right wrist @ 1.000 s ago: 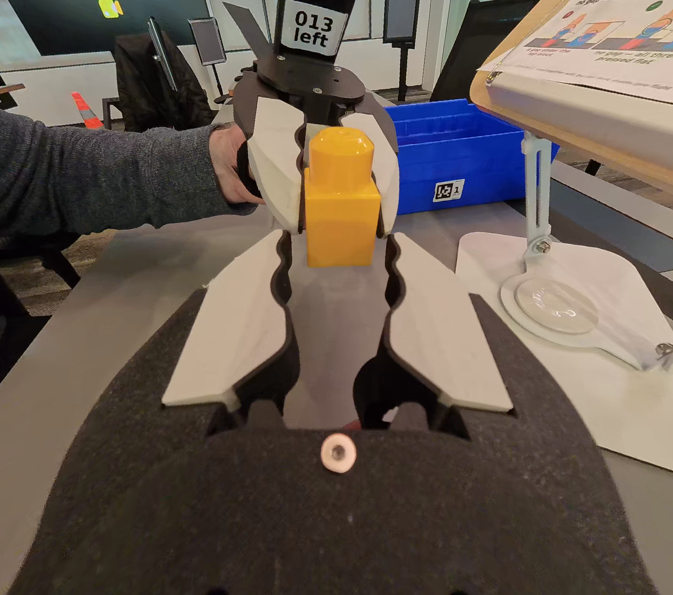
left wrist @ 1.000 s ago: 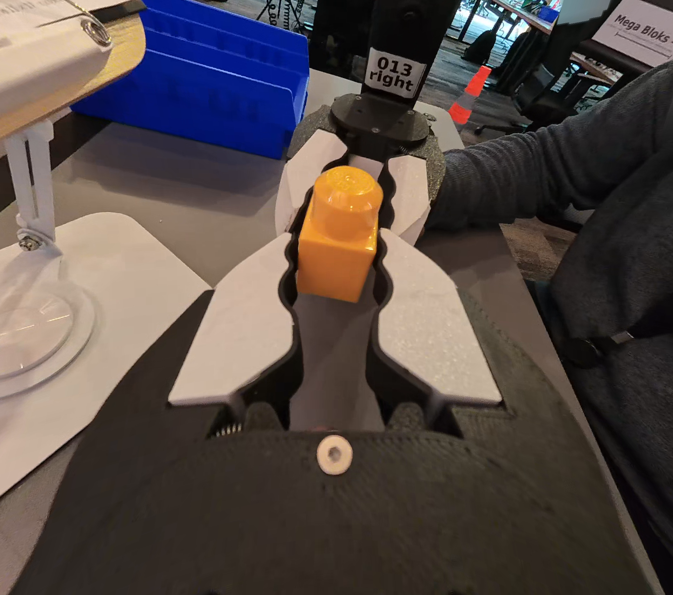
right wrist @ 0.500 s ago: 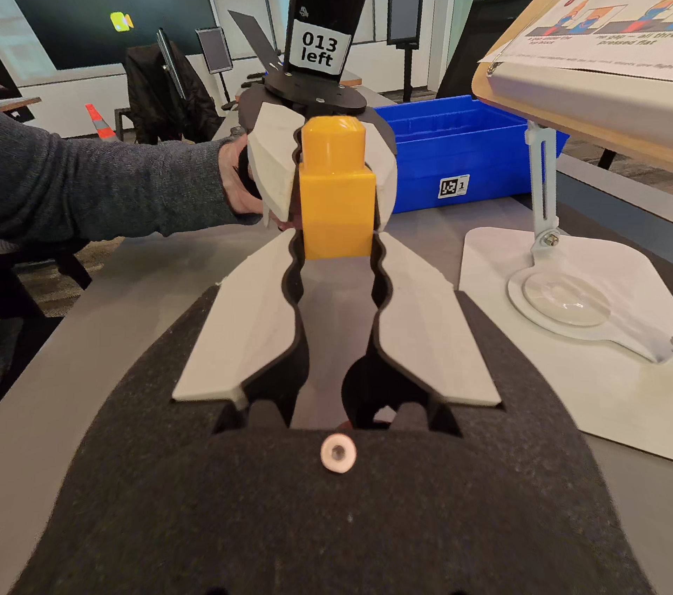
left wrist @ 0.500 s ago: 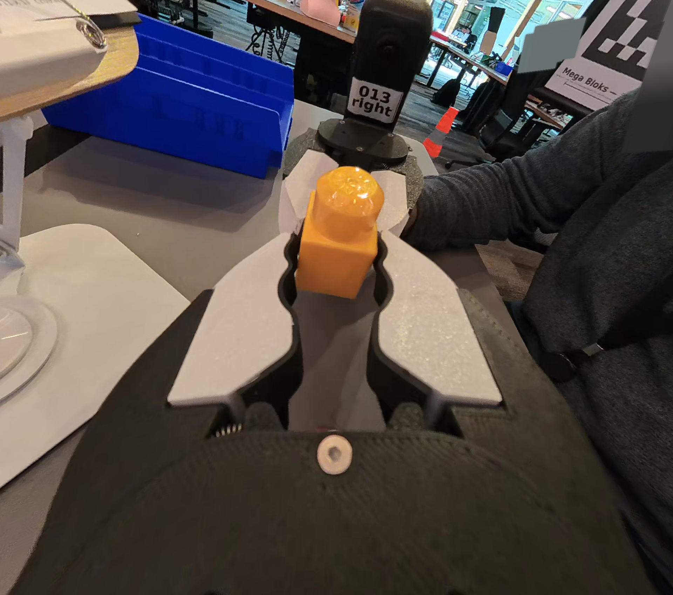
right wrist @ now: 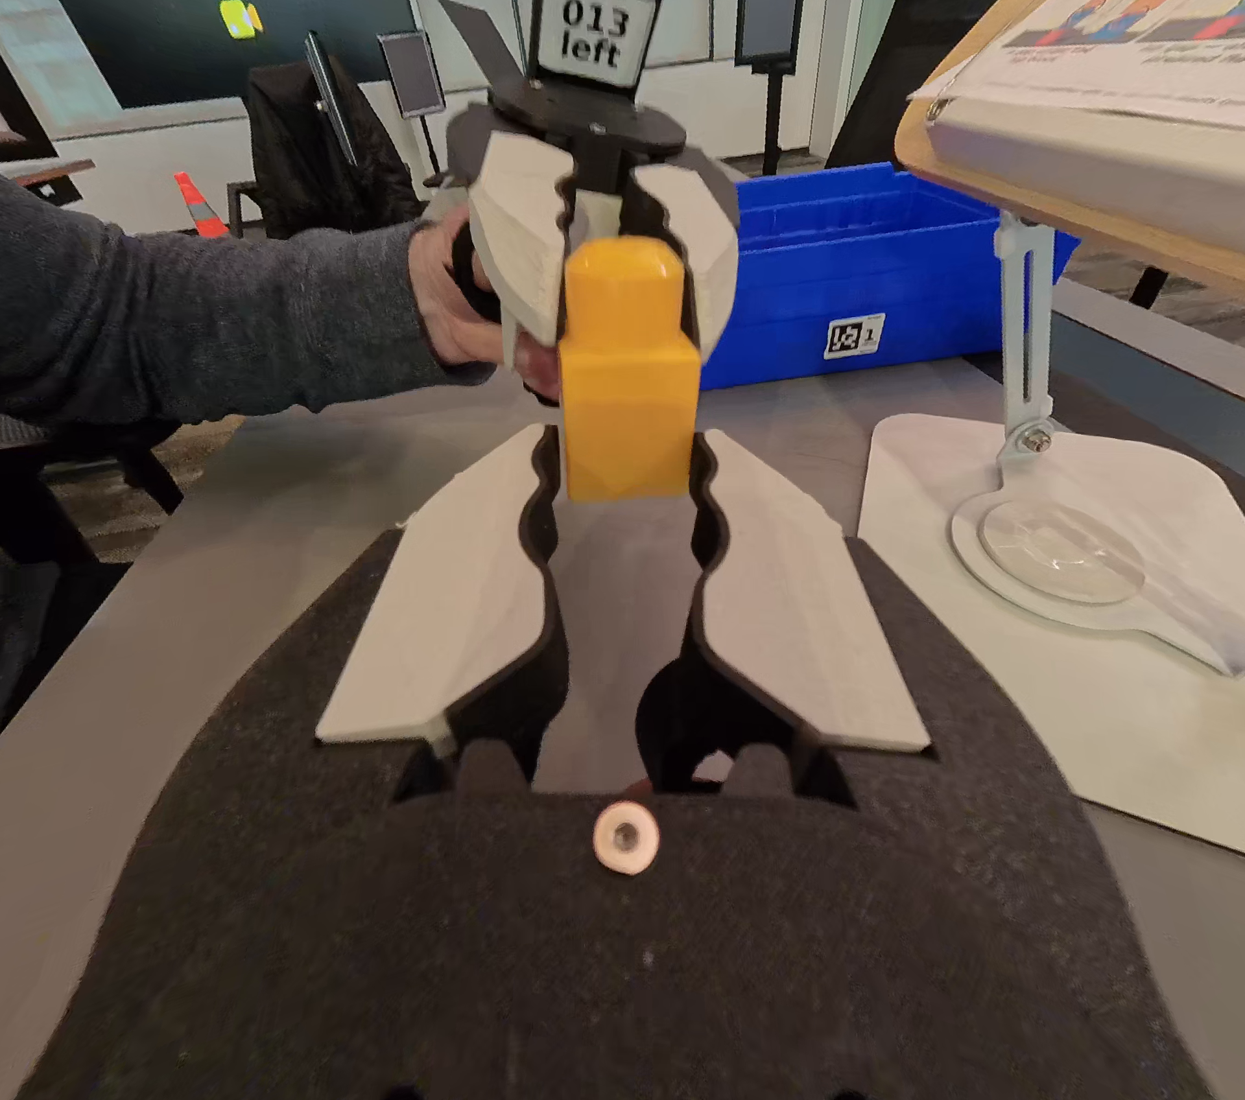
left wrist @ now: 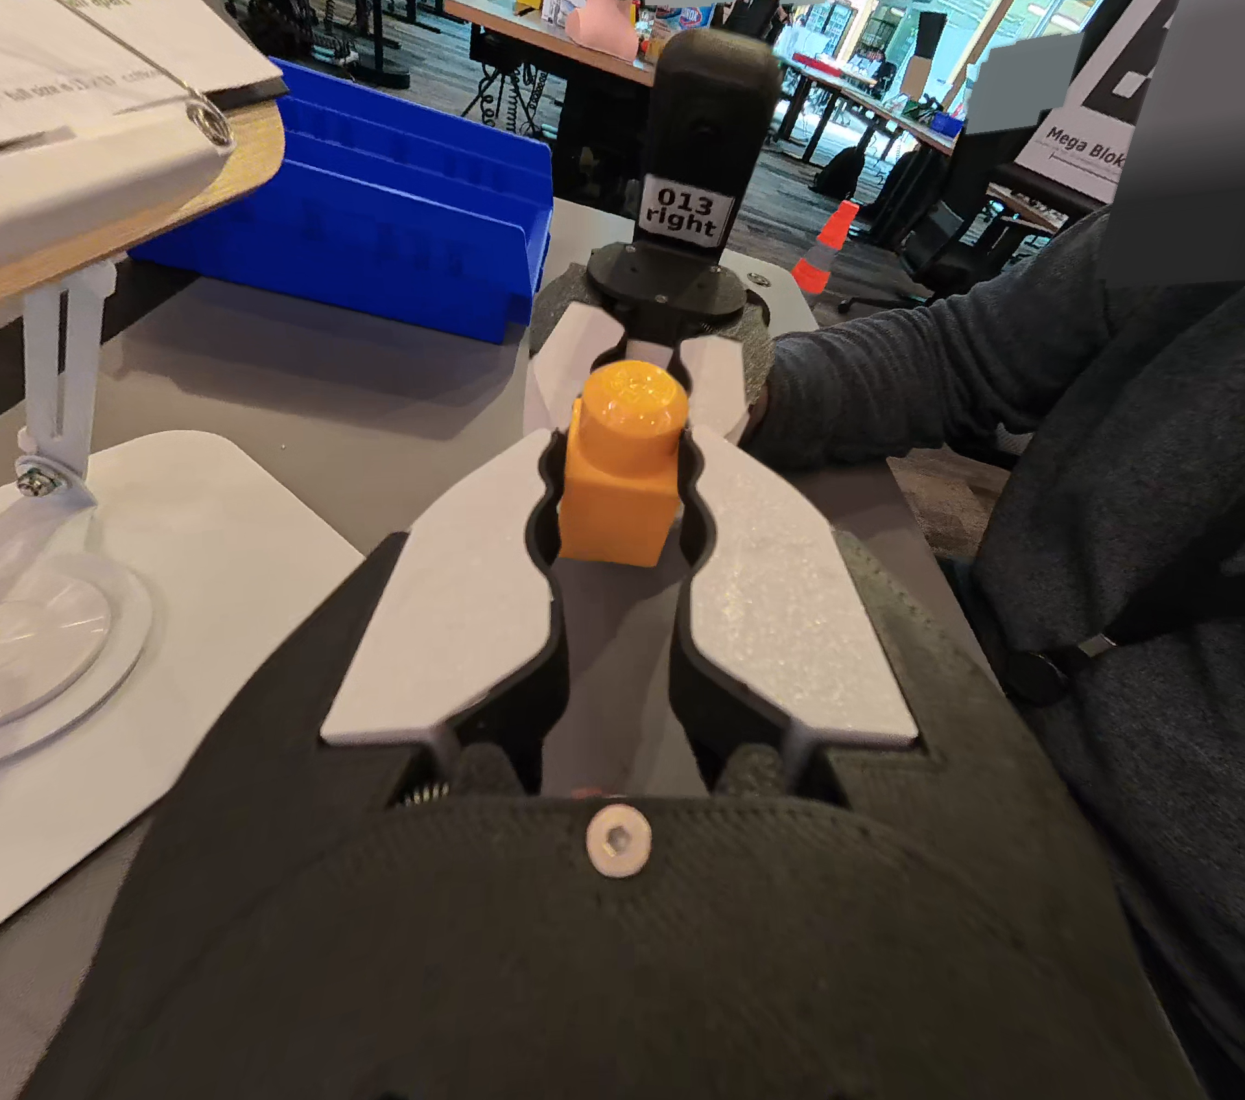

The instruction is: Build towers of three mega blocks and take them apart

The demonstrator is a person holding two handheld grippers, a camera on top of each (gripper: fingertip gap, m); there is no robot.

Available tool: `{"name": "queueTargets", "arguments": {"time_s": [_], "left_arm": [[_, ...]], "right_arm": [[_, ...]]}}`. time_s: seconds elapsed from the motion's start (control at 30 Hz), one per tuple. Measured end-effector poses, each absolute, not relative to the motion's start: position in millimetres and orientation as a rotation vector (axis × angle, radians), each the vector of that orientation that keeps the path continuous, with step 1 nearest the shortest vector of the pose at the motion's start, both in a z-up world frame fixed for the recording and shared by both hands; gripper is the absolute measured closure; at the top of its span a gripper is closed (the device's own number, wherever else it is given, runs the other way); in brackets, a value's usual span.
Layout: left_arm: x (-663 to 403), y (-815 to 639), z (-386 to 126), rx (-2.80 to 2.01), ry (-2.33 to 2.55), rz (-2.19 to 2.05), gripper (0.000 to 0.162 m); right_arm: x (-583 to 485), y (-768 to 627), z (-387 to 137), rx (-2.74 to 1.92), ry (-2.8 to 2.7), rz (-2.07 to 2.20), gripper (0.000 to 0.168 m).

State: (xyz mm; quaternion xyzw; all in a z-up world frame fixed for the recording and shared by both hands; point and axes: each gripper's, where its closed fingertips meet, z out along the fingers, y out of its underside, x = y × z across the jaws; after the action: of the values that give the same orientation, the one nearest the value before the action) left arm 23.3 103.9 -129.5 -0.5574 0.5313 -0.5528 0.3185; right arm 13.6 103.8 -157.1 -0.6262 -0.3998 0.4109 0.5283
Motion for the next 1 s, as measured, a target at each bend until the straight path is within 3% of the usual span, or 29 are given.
{"name": "queueTargets", "arguments": {"time_s": [0.37,0.77,1.0], "left_arm": [[20.0,106.6,-137.5,-1.52,1.4,-1.407,0.128],[-188.5,252.1,-126.7,-1.864,1.462,-0.211,0.124],[-245.3,302.3,-160.2,-2.057,1.435,-0.047,0.125]], "right_arm": [[14.4,104.8,-163.1,-1.513,-0.962,0.971,0.132],[33.8,117.9,-184.5,-1.554,-0.895,0.976,0.132],[34.5,119.0,-184.5,-1.559,-0.884,0.997,0.132]]}}
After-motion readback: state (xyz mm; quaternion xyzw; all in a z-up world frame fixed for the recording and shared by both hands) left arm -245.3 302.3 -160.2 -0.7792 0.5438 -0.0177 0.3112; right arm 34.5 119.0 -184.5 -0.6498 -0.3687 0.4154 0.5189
